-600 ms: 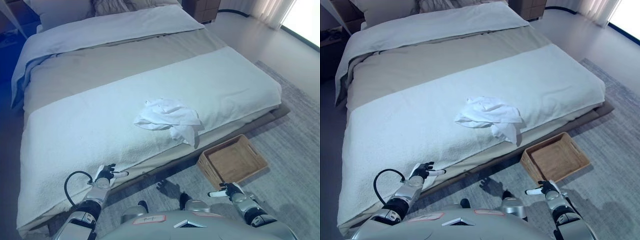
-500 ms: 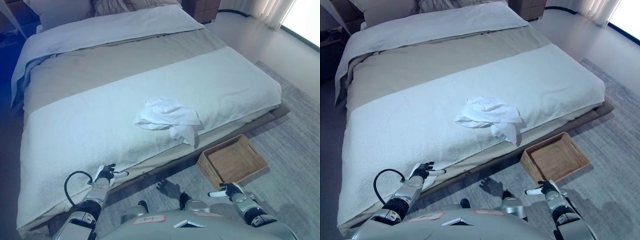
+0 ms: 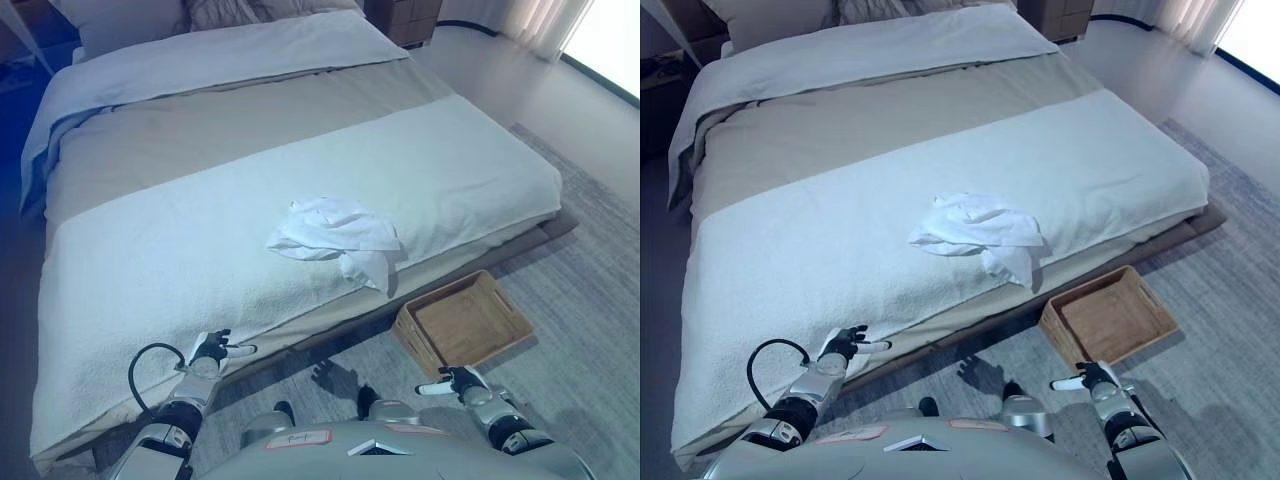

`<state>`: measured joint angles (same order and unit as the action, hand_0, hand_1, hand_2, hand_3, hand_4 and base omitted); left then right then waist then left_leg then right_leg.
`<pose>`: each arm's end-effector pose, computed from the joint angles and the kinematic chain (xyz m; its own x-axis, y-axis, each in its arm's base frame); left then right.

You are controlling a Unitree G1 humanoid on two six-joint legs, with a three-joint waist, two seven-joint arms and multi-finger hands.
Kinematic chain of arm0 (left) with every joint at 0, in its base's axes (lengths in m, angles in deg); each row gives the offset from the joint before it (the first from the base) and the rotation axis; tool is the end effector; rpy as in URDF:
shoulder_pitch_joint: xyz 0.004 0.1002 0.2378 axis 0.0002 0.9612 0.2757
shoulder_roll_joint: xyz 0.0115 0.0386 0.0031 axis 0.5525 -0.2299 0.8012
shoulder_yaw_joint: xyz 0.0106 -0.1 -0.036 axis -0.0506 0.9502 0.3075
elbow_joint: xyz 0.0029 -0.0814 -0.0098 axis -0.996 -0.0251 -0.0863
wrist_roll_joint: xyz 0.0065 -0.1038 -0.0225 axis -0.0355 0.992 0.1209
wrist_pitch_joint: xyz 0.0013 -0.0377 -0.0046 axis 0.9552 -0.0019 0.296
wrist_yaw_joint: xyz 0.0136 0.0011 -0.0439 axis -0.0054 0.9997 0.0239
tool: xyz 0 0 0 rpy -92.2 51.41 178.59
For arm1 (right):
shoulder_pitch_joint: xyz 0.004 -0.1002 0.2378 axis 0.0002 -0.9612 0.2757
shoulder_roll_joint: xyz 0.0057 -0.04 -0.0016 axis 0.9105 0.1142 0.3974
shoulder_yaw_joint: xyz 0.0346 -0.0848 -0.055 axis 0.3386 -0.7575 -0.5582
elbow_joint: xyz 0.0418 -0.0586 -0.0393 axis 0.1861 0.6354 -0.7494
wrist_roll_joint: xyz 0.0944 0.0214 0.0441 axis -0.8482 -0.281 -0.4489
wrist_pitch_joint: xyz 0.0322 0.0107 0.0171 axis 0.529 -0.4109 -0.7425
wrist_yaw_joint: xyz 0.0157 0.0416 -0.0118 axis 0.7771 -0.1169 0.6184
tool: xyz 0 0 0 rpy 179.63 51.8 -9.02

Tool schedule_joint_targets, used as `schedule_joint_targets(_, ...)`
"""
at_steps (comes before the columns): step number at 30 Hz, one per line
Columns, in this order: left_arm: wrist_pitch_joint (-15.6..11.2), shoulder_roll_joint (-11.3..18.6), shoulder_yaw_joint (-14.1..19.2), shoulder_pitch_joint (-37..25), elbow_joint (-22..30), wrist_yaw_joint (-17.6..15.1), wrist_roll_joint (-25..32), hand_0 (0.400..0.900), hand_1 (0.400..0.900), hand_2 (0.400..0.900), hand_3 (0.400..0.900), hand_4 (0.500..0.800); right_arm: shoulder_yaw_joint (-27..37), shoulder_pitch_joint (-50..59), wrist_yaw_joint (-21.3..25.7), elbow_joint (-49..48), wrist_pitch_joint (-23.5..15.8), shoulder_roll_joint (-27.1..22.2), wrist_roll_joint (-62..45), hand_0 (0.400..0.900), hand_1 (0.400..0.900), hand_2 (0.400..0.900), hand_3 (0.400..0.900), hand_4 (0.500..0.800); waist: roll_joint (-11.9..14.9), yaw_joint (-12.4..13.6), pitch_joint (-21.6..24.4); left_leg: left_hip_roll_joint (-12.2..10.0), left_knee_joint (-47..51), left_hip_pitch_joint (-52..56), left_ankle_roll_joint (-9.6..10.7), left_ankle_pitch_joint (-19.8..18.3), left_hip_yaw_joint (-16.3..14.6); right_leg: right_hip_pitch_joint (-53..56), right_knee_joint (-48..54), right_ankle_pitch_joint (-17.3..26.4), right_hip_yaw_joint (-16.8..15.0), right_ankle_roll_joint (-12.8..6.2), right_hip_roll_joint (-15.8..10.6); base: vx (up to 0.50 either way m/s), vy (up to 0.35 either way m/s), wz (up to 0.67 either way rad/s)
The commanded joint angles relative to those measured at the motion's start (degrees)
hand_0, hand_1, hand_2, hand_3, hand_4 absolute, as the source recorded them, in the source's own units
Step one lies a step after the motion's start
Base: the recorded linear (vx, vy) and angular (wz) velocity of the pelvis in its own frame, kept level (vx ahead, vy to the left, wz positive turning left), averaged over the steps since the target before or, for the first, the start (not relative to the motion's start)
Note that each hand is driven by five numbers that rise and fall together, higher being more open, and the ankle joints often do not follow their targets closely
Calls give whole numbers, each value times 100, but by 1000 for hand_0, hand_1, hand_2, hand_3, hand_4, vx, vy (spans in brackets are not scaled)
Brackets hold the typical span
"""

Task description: Put the clothes on the bed into the basket.

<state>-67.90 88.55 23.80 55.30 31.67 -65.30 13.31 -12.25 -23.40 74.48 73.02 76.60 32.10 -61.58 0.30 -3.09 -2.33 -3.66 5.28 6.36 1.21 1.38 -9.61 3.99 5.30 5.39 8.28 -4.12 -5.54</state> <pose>0.1343 0.2236 -0.0937 0.4805 0.3188 -0.8170 0.1533 0.8867 0.4362 0.0930 -0.2455 -0.1123 0.2952 -0.3128 -0.9028 -0.3256 0.8554 -0.4028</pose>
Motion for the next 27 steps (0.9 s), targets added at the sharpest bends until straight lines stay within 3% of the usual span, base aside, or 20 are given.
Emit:
schedule_joint_targets(1, -154, 190, 63, -438, 36, -269, 32, 900, 900, 900, 900, 800, -98, 450, 170, 78, -95, -274, 107, 900, 900, 900, 900, 800, -51, -43, -157, 169, -28, -314, -5, -71, 148, 315, -136, -664, -84, -112, 13, 21, 81, 8)
schedule_joint_targets(4, -165, 211, 43, -444, 63, -298, -9, 900, 900, 900, 900, 800, -133, 531, 200, -54, -101, -302, 146, 900, 900, 900, 900, 800, -36, 7, -148, 259, -28, -354, -92, -118, 218, 258, -295, -708, -55, -150, -67, 55, 124, 13)
schedule_joint_targets(9, -170, 187, 31, -507, -125, -392, 2, 900, 900, 900, 900, 800, -316, 863, 210, -291, -107, -369, 331, 900, 900, 900, 900, 800, -61, 139, -234, 522, -38, -290, -370, -260, 393, -151, -1433, -848, -112, -297, -324, 73, 214, 15)
schedule_joint_targets(10, -163, 187, -27, -537, -126, -366, -52, 900, 900, 900, 900, 800, -350, 909, 199, -311, -98, -383, 366, 900, 900, 900, 900, 800, -69, 140, -268, 584, -57, -255, -430, -283, 451, -312, -1929, -696, -154, -292, -404, 91, 257, 42)
schedule_joint_targets(12, -117, 247, -202, -655, 0, -316, -257, 900, 900, 900, 900, 800, -452, 1060, 214, -570, -99, -442, 433, 900, 900, 900, 900, 800, -46, 64, -453, 766, -175, -174, -575, -334, 596, -774, -3126, 50, -386, -246, -603, 35, 270, 53)
schedule_joint_targets(15, -88, 305, -563, -1153, 75, -295, -559, 900, 900, 900, 900, 800, -707, 1713, 281, -866, -147, -603, 499, 900, 900, 900, 900, 800, -119, -70, -704, 776, -271, -97, -651, -362, 757, -1428, -4269, 160, -705, -98, -447, 24, 185, 43)
schedule_joint_targets(17, -64, 295, -836, -1520, 34, -274, -648, 900, 900, 900, 900, 800, -839, 2359, 335, -904, -140, -800, 473, 900, 900, 900, 900, 800, -193, -163, -705, 747, -251, 13, -599, -381, 929, -1744, -3821, -76, -792, -45, -180, 181, 70, 62)
schedule_joint_targets(20, -74, 234, -945, -1708, -119, -307, -621, 900, 900, 900, 900, 800, -1006, 2806, 350, -786, -146, -895, 510, 900, 900, 900, 900, 800, -217, -222, -736, 732, -201, 92, -513, -397, 1085, -1807, -2967, -68, -896, -100, 17, 192, -22, 62)
schedule_joint_targets(23, -89, 208, -953, -1608, -360, -279, -558, 900, 900, 900, 900, 800, -1161, 3189, 339, -617, -128, -1081, 652, 900, 900, 900, 900, 800, -64, -244, -752, 798, -28, 264, -341, -488, 1480, -1807, -984, 277, -1518, -382, 483, 256, -125, 100)
schedule_joint_targets(25, -118, 219, -978, -1424, -456, -205, -548, 900, 900, 900, 900, 800, -1163, 3375, 369, -490, -76, -1200, 693, 900, 900, 900, 900, 800, 28, -186, -729, 834, -28, 266, -291, -572, 1727, -1938, -480, 535, -1710, -436, 528, 278, -164, 98)
schedule_joint_targets(27, -137, 235, -986, -1227, -529, -174, -577, 900, 900, 900, 900, 800, -1161, 3332, 431, -631, -58, -1260, 731, 900, 900, 900, 900, 800, 78, -149, -713, 833, -28, 357, -207, -671, 1901, -1908, -483, 536, -1638, -400, 454, 291, -177, 72)
